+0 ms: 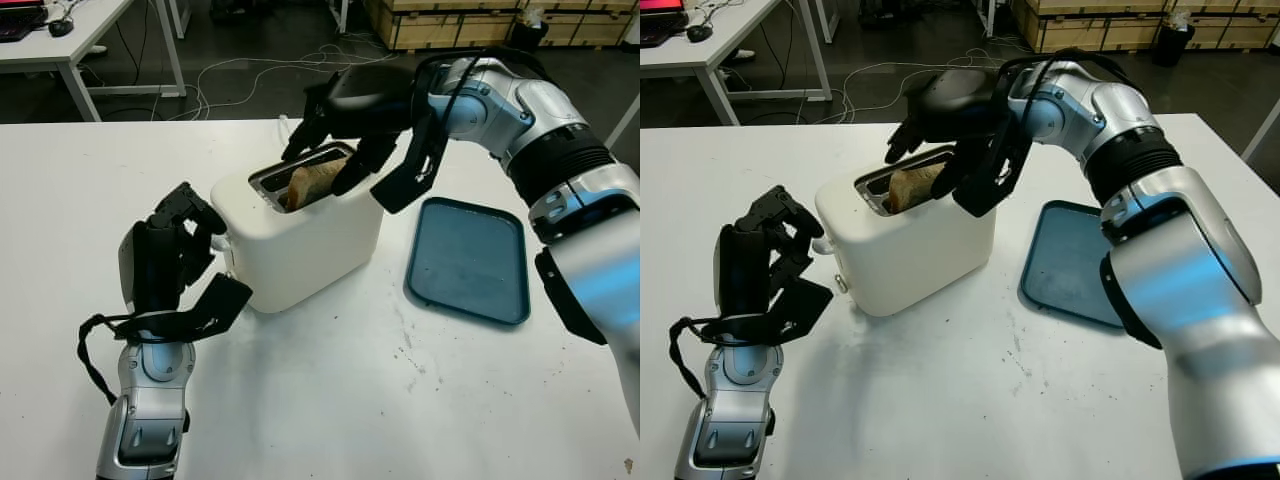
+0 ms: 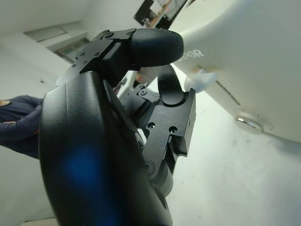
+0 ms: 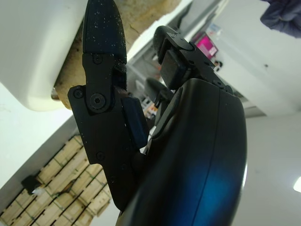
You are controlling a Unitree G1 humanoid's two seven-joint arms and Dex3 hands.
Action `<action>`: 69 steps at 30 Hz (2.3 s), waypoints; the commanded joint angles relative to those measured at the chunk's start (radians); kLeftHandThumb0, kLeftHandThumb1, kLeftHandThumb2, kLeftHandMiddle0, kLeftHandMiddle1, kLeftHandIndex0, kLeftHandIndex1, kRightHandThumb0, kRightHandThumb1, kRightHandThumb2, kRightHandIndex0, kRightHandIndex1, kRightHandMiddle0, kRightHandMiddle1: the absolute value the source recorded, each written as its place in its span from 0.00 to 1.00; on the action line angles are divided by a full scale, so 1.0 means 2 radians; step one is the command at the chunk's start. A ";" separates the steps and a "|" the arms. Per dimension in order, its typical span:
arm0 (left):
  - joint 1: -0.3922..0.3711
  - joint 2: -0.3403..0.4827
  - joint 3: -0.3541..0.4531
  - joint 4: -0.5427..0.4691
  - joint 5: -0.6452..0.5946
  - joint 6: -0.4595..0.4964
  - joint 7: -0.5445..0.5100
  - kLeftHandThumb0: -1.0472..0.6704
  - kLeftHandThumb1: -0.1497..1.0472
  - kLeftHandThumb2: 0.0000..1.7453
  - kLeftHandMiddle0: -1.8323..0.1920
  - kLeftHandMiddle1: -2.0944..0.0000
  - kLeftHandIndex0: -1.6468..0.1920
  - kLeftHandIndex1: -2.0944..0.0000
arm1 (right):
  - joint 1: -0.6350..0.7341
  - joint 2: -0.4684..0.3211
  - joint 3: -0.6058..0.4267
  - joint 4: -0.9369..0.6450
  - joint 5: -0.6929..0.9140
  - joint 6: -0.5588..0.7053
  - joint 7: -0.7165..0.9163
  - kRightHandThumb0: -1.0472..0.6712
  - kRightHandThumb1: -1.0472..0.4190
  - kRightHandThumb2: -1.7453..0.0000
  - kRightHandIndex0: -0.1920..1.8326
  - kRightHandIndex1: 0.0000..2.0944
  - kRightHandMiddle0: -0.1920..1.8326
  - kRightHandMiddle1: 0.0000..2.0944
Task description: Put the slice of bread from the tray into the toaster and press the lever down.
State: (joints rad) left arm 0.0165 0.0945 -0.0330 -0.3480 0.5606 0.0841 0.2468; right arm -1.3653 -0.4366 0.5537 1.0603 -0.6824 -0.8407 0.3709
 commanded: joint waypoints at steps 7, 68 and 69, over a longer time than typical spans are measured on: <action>0.002 -0.001 -0.002 -0.001 0.007 0.002 0.002 0.62 0.89 0.28 0.42 0.17 0.53 0.17 | 0.007 -0.026 -0.068 0.009 0.029 0.024 -0.108 0.25 0.09 0.90 0.19 0.41 0.40 0.04; -0.007 0.157 0.007 -0.028 0.100 0.014 -0.136 0.57 0.89 0.05 0.38 0.36 0.30 0.88 | 0.575 0.097 -0.303 -0.369 0.346 0.234 -0.092 0.41 0.09 0.79 0.49 0.83 0.33 0.83; -0.007 0.161 0.004 -0.029 0.111 0.017 -0.139 0.57 0.88 0.04 0.37 0.38 0.30 0.90 | 0.576 0.098 -0.303 -0.371 0.346 0.234 -0.091 0.41 0.09 0.79 0.48 0.83 0.33 0.83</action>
State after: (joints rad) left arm -0.0020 0.3989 -0.0141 -0.3958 0.7493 0.1077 -0.0223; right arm -0.1988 -0.2356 -0.0565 0.3179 0.0179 -0.3444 0.1838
